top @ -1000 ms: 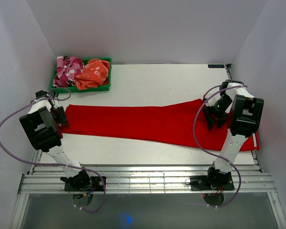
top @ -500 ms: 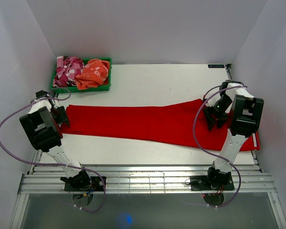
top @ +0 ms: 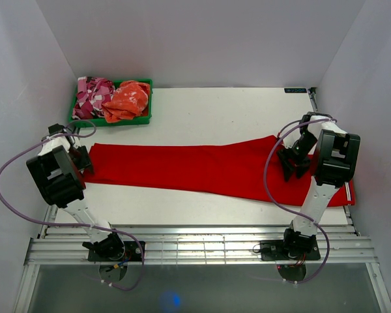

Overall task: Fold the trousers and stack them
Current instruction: Fold the trousers

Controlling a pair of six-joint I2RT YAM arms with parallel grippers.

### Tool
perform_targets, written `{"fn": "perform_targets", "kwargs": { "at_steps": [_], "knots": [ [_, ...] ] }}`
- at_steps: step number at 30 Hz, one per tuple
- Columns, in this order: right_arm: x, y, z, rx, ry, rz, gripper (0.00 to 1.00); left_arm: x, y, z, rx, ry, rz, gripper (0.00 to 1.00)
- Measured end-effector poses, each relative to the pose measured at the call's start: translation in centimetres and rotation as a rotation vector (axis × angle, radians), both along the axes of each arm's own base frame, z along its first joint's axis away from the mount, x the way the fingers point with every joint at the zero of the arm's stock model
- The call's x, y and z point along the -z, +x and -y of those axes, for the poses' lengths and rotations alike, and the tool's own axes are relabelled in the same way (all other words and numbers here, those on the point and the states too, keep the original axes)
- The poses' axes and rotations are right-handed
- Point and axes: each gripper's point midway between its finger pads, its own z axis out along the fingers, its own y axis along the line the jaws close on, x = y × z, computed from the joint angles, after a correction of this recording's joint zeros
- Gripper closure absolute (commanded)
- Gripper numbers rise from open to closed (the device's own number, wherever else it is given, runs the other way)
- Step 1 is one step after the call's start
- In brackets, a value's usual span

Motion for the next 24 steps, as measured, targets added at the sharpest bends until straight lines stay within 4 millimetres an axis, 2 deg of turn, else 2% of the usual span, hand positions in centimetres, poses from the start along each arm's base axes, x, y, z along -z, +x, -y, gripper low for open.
{"fn": "perform_targets", "kwargs": {
  "at_steps": [1, 4, 8, 15, 22, 24],
  "knots": [
    [0.1, -0.1, 0.0, 0.000, 0.000, -0.001, 0.29, 0.0, 0.0, 0.0, -0.004, 0.001, -0.001, 0.62],
    [0.1, -0.1, 0.0, 0.000, 0.000, -0.002, 0.30, 0.0, -0.2, -0.3, -0.021, 0.003, -0.003, 0.85],
    [0.2, -0.1, 0.0, 0.001, 0.000, -0.002, 0.30, 0.0, -0.2, -0.4, -0.030, 0.000, -0.002, 1.00],
    [0.4, -0.3, 0.3, 0.009, -0.023, 0.001, 0.29, -0.4, -0.3, -0.5, -0.024, 0.011, -0.005, 1.00],
    [0.5, -0.3, 0.5, 0.021, -0.041, -0.002, 0.29, -2.7, -0.5, -1.4, 0.003, 0.062, 0.028, 1.00],
    [0.5, -0.4, 0.6, 0.024, -0.047, -0.005, 0.29, -2.8, -0.7, -1.8, 0.001, 0.067, 0.030, 1.00]
  ]
}}
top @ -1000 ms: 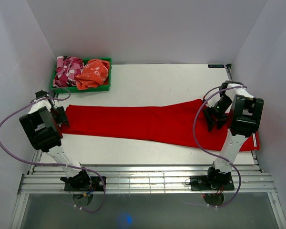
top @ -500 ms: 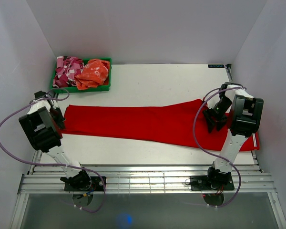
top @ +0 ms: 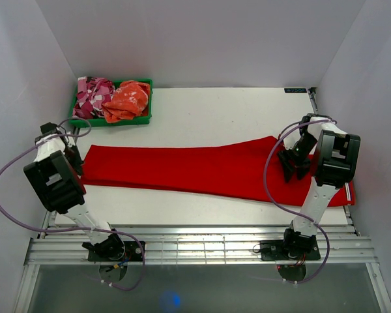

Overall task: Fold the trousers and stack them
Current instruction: Fold the trousers

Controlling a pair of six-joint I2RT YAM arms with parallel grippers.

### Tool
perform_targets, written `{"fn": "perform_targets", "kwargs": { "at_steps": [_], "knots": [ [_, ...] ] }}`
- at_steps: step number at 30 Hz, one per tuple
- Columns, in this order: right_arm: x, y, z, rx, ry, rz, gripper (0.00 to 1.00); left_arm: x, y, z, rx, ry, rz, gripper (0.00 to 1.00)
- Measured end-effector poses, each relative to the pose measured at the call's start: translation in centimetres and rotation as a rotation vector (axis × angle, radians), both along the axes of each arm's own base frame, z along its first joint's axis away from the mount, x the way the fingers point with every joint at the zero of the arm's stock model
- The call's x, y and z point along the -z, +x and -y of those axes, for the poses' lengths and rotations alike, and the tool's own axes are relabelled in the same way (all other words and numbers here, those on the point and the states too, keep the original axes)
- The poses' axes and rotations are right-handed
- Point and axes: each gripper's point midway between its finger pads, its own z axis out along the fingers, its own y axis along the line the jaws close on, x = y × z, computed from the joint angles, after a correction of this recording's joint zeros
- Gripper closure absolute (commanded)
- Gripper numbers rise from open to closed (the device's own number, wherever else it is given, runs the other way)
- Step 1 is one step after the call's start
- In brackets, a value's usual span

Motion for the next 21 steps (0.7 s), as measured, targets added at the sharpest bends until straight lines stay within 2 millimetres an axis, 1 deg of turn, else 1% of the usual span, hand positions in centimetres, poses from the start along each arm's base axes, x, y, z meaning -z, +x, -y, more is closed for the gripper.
{"fn": "perform_targets", "kwargs": {
  "at_steps": [2, 6, 7, 8, 10, 11, 13, 15, 16, 17, 19, 21],
  "knots": [
    [0.0, -0.1, 0.1, 0.003, -0.005, -0.002, 0.29, 0.6, -0.6, -0.1, -0.009, -0.005, -0.013, 1.00],
    [0.1, -0.3, 0.1, 0.010, -0.010, -0.009, 0.28, 2.6, -2.8, 0.0, -0.023, -0.001, -0.074, 1.00],
    [0.1, -0.3, 0.1, 0.011, -0.010, -0.009, 0.27, 3.0, -3.2, -0.1, -0.026, 0.003, -0.084, 0.97],
    [0.1, -0.4, 0.1, 0.011, -0.010, -0.009, 0.26, 3.0, -3.2, -0.2, -0.025, 0.007, -0.085, 0.84],
    [0.0, -0.6, 0.0, 0.011, -0.005, -0.008, 0.24, 3.1, -3.2, -0.3, -0.019, 0.012, -0.087, 0.70],
    [0.0, -0.6, 0.0, 0.011, -0.003, -0.007, 0.22, 3.1, -3.2, -0.3, -0.016, 0.015, -0.089, 0.51],
    [-0.1, -0.6, -0.2, 0.009, 0.008, -0.004, 0.19, 3.2, -3.2, -0.7, -0.005, 0.028, -0.093, 0.35],
    [-0.2, -0.7, -0.4, 0.005, 0.026, -0.002, 0.15, 3.1, -3.1, -1.1, 0.003, 0.038, -0.095, 0.09],
    [-0.3, -0.7, -0.5, 0.004, 0.038, 0.000, 0.14, 2.9, -2.9, -1.3, 0.012, 0.037, -0.087, 0.03],
    [-0.4, -0.7, -0.6, 0.002, 0.050, 0.002, 0.12, 2.6, -2.6, -1.4, 0.018, 0.031, -0.073, 0.02],
    [-0.6, -0.8, -0.8, -0.005, 0.074, 0.004, 0.10, 1.8, -1.8, -1.5, 0.035, 0.026, -0.040, 0.02],
    [-0.9, -0.7, -1.0, -0.012, 0.099, 0.018, 0.08, 0.5, -0.9, -1.6, 0.070, 0.026, 0.005, 0.02]
  ]
}}
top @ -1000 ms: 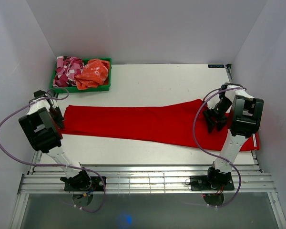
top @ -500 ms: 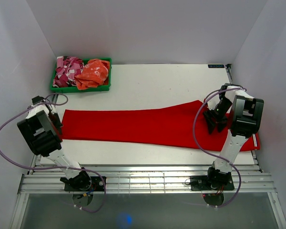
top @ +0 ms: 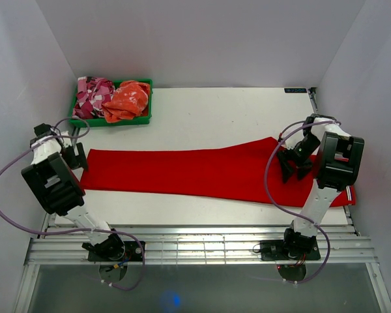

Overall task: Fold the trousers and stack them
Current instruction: Fold the trousers

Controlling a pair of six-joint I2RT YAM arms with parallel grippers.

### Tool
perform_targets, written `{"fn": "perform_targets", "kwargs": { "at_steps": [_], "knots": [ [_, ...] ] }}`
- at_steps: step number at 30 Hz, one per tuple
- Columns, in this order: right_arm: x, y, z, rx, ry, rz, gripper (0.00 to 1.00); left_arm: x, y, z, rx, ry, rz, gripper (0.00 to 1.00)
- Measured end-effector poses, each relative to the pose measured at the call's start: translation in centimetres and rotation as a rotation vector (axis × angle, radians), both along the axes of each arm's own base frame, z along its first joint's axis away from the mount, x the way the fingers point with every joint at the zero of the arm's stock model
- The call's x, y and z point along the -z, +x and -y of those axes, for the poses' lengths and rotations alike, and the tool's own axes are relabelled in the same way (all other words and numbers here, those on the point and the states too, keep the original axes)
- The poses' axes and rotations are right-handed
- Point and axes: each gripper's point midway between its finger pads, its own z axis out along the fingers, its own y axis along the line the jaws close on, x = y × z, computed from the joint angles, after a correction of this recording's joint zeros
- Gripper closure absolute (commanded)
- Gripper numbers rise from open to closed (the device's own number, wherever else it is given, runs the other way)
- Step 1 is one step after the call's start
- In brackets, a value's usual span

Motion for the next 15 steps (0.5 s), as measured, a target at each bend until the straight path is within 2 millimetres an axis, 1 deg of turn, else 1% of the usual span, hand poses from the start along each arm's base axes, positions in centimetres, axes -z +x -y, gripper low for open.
{"fn": "perform_targets", "kwargs": {
  "at_steps": [3, 6, 7, 8, 9, 12, 15],
  "knots": [
    [-0.5, 0.3, -0.4, -0.015, 0.035, 0.032, 0.04, -1.9, 1.5, 0.1, 0.055, -0.008, 0.069, 0.02],
    [-1.3, 0.6, -0.7, -0.032, 0.056, 0.073, 0.02, -2.4, 2.3, 0.9, 0.120, -0.052, 0.107, 0.02],
    [-1.6, 0.7, -0.7, -0.039, 0.056, 0.089, 0.03, -2.3, 2.3, 1.3, 0.135, -0.072, 0.111, 0.02],
    [-1.9, 0.8, -0.7, -0.045, 0.054, 0.106, 0.08, -2.1, 2.3, 1.7, 0.148, -0.087, 0.113, 0.04],
    [-2.3, 1.0, -0.6, -0.053, 0.052, 0.124, 0.10, -1.8, 2.2, 2.0, 0.157, -0.101, 0.111, 0.07],
    [-3.8, 1.6, -0.2, -0.063, 0.037, 0.185, 0.10, -0.3, 1.5, 2.9, 0.178, -0.148, 0.086, 0.18],
    [-6.1, 3.5, 0.9, -0.054, 0.006, 0.298, 0.10, 1.5, 0.7, 3.7, 0.186, -0.192, 0.052, 0.24]
  ]
}}
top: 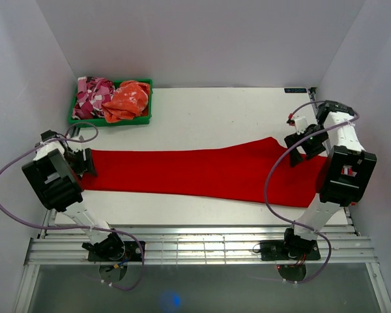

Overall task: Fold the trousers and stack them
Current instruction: Fold the trousers

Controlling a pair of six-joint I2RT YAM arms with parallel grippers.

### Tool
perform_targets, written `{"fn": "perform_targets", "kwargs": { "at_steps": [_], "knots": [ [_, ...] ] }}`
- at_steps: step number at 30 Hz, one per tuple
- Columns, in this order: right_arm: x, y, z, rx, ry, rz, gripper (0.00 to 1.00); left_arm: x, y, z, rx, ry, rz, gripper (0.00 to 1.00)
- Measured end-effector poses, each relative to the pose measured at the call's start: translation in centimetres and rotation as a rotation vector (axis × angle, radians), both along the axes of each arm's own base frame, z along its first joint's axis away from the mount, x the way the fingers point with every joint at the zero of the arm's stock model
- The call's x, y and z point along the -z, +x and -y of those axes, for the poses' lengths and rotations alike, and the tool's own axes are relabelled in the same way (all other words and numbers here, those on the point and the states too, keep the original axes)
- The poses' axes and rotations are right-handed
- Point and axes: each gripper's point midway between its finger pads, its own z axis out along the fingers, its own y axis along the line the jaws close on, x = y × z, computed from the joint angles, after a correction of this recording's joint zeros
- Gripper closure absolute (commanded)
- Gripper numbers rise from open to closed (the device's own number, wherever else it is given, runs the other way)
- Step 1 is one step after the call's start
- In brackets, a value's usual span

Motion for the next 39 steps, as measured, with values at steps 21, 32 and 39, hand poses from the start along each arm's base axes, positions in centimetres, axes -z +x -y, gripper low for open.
{"fn": "perform_targets", "kwargs": {
  "at_steps": [21, 32, 39],
  "knots": [
    [1.0, 0.7, 1.2, 0.103, 0.050, 0.013, 0.33, 1.2, 0.0, -1.8, -0.084, 0.003, -0.064, 1.00],
    [1.0, 0.2, 1.5, 0.078, 0.039, 0.001, 0.34, -3.1, 3.1, -5.8, -0.084, -0.004, 0.031, 1.00],
    [1.0, -0.3, 1.6, 0.058, 0.039, -0.017, 0.35, -6.3, 4.3, -5.2, -0.028, -0.033, 0.092, 1.00]
  ]
}}
